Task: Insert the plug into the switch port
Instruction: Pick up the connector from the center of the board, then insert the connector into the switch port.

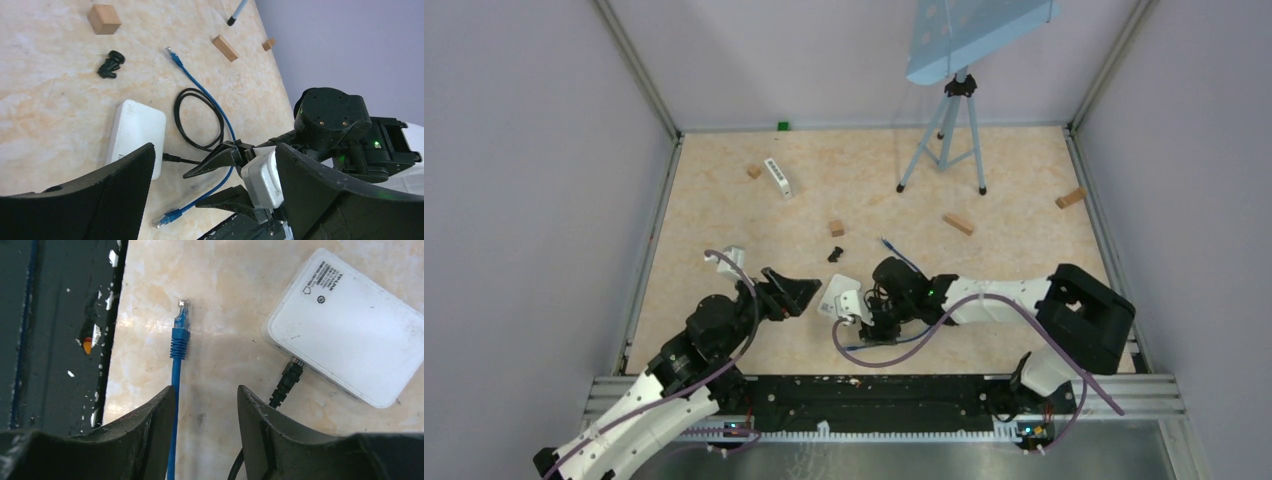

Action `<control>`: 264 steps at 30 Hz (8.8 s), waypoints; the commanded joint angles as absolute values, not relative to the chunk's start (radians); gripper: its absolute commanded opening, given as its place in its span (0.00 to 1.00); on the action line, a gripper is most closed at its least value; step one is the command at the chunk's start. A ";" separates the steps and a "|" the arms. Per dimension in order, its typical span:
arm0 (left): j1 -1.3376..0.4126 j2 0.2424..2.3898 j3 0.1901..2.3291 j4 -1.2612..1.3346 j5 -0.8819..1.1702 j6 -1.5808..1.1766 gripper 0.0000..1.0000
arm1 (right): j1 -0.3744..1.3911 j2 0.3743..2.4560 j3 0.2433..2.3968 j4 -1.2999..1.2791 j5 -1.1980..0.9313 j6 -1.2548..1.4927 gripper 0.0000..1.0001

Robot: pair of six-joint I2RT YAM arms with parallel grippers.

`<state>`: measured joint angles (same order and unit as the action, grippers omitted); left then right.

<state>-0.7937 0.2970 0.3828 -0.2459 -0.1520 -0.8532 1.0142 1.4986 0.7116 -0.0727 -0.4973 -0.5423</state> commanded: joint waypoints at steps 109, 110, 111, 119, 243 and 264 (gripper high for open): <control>-0.794 0.837 0.325 0.823 0.699 0.023 0.49 | 1.345 0.848 0.220 0.844 0.243 -1.502 0.00; -0.793 0.839 0.326 0.823 0.700 0.019 0.51 | 1.346 0.846 0.220 0.840 0.241 -1.499 0.00; -0.793 0.840 0.328 0.824 0.700 0.016 0.52 | 1.345 0.845 0.222 0.833 0.238 -1.496 0.00; -0.793 0.860 0.335 0.823 0.722 0.011 0.59 | 1.345 0.856 0.229 0.841 0.234 -1.486 0.00; -0.793 0.301 0.417 0.223 0.517 -0.063 0.68 | 1.016 0.454 0.913 0.097 -0.188 -0.191 0.00; -0.793 0.368 -0.024 0.762 0.270 -0.839 0.99 | 1.016 0.541 0.894 0.459 -0.516 -0.067 0.00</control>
<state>-0.7910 0.3294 0.0612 0.4938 0.3439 -0.6270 1.0245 0.5323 0.9031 0.2832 -0.4503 -0.1234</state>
